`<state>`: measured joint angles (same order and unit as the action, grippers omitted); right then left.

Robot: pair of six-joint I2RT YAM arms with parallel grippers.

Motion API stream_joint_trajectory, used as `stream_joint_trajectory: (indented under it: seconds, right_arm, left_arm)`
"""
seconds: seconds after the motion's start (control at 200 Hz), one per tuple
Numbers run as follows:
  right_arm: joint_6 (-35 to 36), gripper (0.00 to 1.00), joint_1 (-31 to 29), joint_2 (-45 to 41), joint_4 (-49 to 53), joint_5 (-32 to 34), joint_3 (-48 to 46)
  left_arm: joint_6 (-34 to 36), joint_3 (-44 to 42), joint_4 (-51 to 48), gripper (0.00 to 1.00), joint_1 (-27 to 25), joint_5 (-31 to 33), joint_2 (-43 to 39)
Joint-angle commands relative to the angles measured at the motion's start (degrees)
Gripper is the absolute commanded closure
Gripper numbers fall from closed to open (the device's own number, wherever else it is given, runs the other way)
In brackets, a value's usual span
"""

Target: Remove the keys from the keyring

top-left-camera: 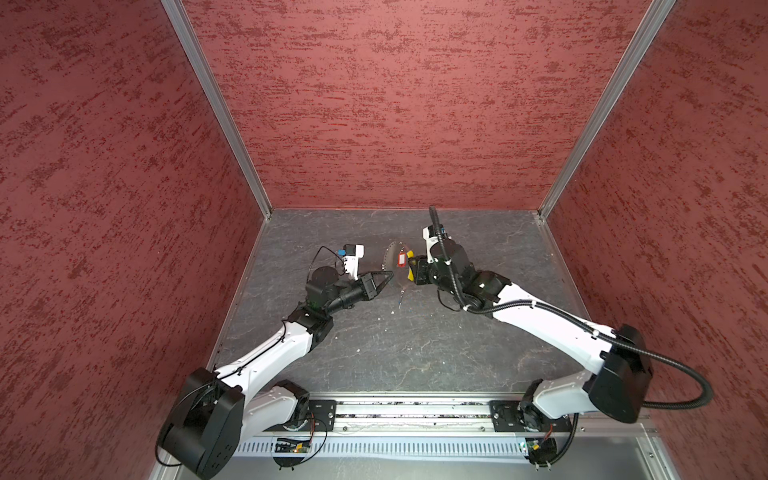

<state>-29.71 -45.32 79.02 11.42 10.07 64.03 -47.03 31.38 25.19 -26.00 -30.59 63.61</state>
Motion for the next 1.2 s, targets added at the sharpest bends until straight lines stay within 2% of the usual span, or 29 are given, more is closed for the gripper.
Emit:
stream_joint_trajectory:
  seconds: [0.0, 0.095, 0.21, 0.431, 0.561, 0.776, 1.062, 1.192]
  right_arm:
    - [0.51, 0.5, -0.02, -7.06, -13.88, -1.36, -6.82]
    - [3.46, 0.46, 0.05, -12.15, -24.73, -4.89, -14.61]
    - [7.07, 0.44, -0.03, -15.92, -29.73, -11.82, -19.82]
    - [6.78, 0.45, -0.4, -14.2, -36.33, -21.87, -23.74]
    - [8.09, 0.46, -2.3, -12.27, -39.25, -20.93, -24.11]
    - [12.39, 0.48, -5.02, -8.89, -37.0, -18.42, -20.97]
    - [15.67, 0.62, -6.18, -5.14, -34.59, -15.46, -18.24]
    - [16.27, 0.64, -6.27, -4.48, -33.43, -14.06, -17.53]
  left_arm:
    - [-1.78, 2.58, -4.06, 1.0, 0.74, 1.54, -2.53]
    - [-2.97, 3.64, -6.83, 1.0, 1.17, 2.67, -4.54]
    - [-3.2, 5.68, -11.83, 1.0, 1.13, 5.41, -6.92]
    - [-5.09, 7.1, -15.36, 1.0, 0.82, 10.59, -9.81]
    - [-5.69, 7.71, -16.47, 1.0, 0.6, 12.13, -10.54]
    - [-6.06, 8.04, -16.57, 1.0, 0.47, 12.21, -10.79]
    - [-6.2, 8.04, -16.46, 1.0, 0.36, 11.87, -11.42]
    - [-6.29, 7.91, -16.4, 1.0, 0.34, 11.76, -11.78]
